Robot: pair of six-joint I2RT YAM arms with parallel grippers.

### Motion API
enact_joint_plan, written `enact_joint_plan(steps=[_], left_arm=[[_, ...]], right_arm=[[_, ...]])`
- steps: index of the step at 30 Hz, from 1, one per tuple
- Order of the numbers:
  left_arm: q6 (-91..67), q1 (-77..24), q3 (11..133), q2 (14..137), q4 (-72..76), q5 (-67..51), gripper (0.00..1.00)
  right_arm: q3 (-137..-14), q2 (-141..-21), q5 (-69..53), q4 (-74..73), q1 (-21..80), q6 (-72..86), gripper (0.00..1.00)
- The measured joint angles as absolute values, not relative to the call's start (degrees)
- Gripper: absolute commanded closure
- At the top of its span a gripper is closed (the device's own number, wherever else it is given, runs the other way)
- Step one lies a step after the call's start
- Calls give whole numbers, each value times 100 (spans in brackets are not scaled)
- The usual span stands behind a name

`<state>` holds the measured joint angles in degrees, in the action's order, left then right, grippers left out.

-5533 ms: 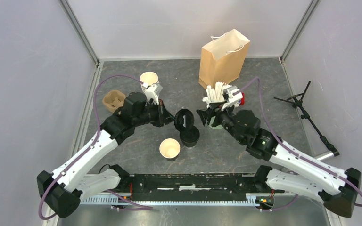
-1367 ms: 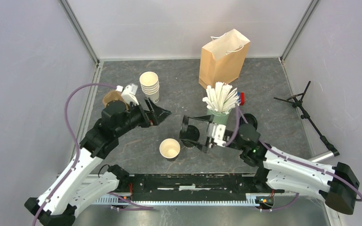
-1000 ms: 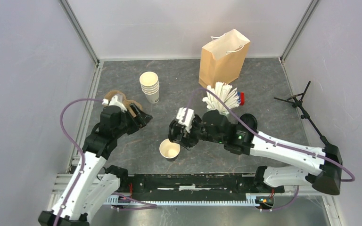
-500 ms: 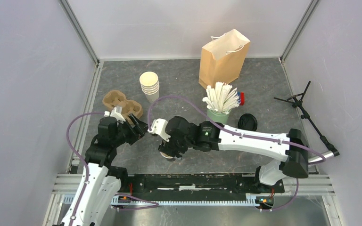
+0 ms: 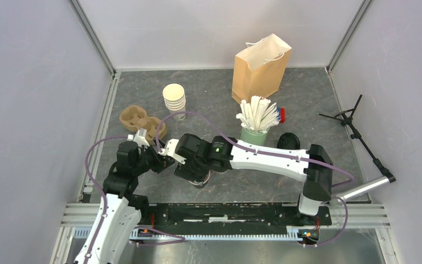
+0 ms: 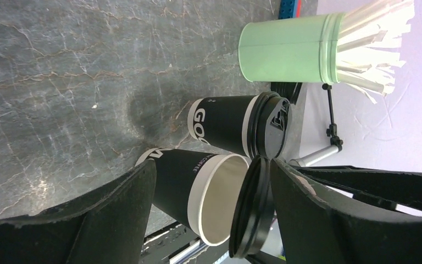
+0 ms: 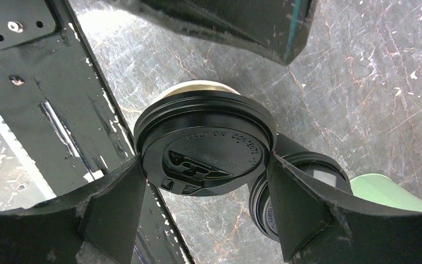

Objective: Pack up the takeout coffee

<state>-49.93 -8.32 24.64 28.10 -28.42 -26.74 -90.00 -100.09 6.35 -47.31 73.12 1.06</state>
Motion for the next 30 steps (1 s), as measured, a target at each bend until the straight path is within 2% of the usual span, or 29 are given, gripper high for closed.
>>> enact_joint_plan(steps=[7, 20, 30], left_arm=[[-5247, -832, 2132, 2812, -2497, -2985, 20], [-5356, -832, 2034, 2808, -2338, -3074, 21], [-5378, -832, 1979, 2808, -2121, -3328, 20]], right_arm=[[-9083, -10235, 659, -4954, 7312, -27, 14], [-9406, -10239, 674, -5157, 7312, -134, 16], [-9546, -10239, 661, -5428, 7312, -185, 15]])
